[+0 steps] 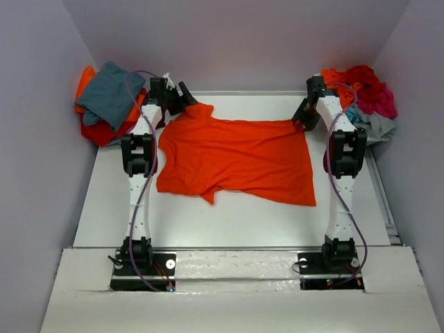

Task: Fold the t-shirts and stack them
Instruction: Grap the side of the flattened tshirt furthest away from the robot with both arms

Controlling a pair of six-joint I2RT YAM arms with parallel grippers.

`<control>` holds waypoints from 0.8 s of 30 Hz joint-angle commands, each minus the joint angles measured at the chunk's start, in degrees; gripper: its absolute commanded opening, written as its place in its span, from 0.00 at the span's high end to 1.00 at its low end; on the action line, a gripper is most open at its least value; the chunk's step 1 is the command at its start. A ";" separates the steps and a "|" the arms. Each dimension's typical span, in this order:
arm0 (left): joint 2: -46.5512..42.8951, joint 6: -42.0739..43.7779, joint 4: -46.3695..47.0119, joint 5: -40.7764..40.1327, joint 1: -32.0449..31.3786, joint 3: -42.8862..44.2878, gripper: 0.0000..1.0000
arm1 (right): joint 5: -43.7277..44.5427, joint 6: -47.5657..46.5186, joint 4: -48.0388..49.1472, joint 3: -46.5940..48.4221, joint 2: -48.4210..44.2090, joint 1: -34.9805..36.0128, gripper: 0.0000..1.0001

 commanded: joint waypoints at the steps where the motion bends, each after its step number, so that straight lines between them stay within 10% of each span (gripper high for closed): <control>1: 1.40 -0.92 -4.53 -2.33 0.92 1.51 0.08 | 5.77 -1.36 4.38 4.37 -1.02 -1.17 0.46; 24: -1.94 3.56 -10.42 -8.31 0.92 -1.04 0.12 | 17.02 -0.83 0.69 6.31 0.57 -1.17 0.45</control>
